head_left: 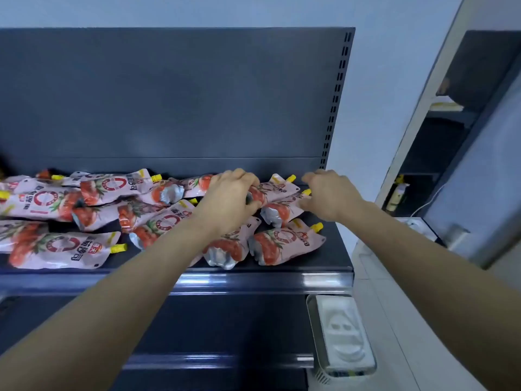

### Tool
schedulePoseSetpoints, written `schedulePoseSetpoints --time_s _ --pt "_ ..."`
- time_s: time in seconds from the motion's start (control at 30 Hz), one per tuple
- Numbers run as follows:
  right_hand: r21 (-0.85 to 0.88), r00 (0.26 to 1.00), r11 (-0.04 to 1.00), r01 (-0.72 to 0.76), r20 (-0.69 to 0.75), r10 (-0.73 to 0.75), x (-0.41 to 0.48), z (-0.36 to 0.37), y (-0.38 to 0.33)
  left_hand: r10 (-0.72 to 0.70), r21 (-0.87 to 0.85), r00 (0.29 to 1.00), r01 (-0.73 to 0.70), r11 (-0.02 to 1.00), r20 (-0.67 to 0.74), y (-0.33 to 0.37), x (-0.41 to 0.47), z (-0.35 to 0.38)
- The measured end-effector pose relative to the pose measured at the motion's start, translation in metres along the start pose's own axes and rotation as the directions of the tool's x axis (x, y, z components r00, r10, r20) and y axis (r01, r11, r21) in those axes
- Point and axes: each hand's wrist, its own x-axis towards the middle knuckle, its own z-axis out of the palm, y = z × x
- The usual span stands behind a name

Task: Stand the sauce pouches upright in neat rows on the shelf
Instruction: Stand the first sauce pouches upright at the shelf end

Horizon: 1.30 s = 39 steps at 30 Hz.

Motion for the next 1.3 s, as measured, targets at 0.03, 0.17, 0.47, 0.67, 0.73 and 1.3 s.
schedulePoseSetpoints --time_s 0.03,0.17,0.47,0.67,0.73,1.3 --pt "0.015 0.999 1.0 -0.025 0.028 0.025 0.006 0.003 0.001 -0.002 -0.015 1.0 0.003 1.0 0.01 -0.004 0.009 0.003" --pt "0.104 0.985 0.986 -0.131 0.126 0.118 0.035 0.018 0.007 -0.005 -0.024 0.996 0.007 1.0 0.084 -0.024 0.05 0.021" --pt "0.176 0.877 0.899 -0.401 0.356 0.322 0.089 0.06 0.022 -0.02 -0.04 0.929 0.037 0.999 0.37 -0.062 0.13 0.073" --pt "0.375 0.796 0.734 -0.567 0.477 0.371 0.106 0.076 0.027 -0.059 -0.098 0.831 0.135 0.986 0.552 -0.067 0.154 0.109" --pt "0.405 0.76 0.668 -0.625 0.51 0.402 0.111 0.078 0.028 -0.079 -0.122 0.8 0.187 0.975 0.595 -0.067 0.16 0.117" --pt "0.665 0.551 -0.098 -0.74 0.683 0.48 0.119 0.092 0.043 -0.254 -0.409 0.717 0.61 0.679 0.649 -0.058 0.179 0.125"
